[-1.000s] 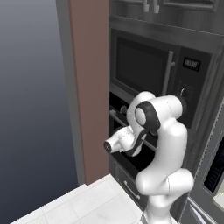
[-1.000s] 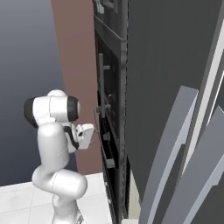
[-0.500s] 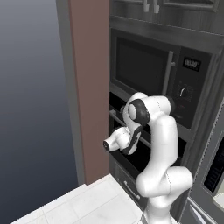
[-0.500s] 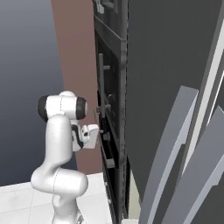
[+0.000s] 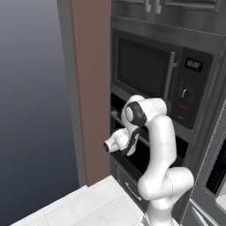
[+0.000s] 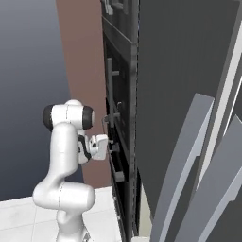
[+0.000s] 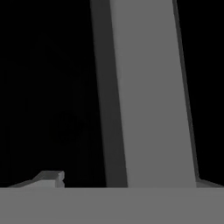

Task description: Take the baked cake out of the oven and place it on the plate for cooling. Then close the oven door.

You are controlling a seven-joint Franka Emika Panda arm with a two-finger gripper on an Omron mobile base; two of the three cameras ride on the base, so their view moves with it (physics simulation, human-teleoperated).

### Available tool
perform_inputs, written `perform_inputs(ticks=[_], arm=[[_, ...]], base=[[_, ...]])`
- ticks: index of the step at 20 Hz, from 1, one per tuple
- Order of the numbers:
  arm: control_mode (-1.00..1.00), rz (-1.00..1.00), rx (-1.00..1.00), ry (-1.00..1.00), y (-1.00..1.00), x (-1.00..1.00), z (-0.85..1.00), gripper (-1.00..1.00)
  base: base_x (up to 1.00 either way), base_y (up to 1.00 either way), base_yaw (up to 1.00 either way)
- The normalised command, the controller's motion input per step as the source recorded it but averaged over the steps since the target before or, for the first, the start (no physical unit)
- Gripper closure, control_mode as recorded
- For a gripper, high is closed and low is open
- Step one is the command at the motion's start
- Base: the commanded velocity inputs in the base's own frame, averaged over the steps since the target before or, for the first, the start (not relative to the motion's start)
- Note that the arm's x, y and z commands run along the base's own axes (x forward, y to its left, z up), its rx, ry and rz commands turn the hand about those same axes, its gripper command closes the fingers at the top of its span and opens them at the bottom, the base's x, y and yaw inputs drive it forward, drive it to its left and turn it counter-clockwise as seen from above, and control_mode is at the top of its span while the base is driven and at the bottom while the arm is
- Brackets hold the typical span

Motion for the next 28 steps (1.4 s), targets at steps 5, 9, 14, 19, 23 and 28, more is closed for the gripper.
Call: perform_inputs(ticks=[5,9,14,19,23,28], arm=[[-1.00,0.00,0.01,0.11,-0.10,0.17,-0.34,1.00],[-1.00,0.04,0.10,0.17,0.00,0.00,-0.48,1.00],[-1.00,0.08,0.10,0.17,0.18,-0.09,-0.57,1.00],[-1.00,0.09,0.06,0.14,0.48,-0.28,-0.60,1.00],[-1.00,0.09,0.03,0.11,0.69,-0.42,-0.58,1.00],[-1.00,0.10,0.00,0.11,0.91,-0.50,-0.59,1.00]], base=[[0.00,0.00,0.00],[0.00,0.00,0.00],[0.00,0.00,0.00],[0.00,0.00,0.00],[0.00,0.00,0.00],[0.00,0.00,0.00]])
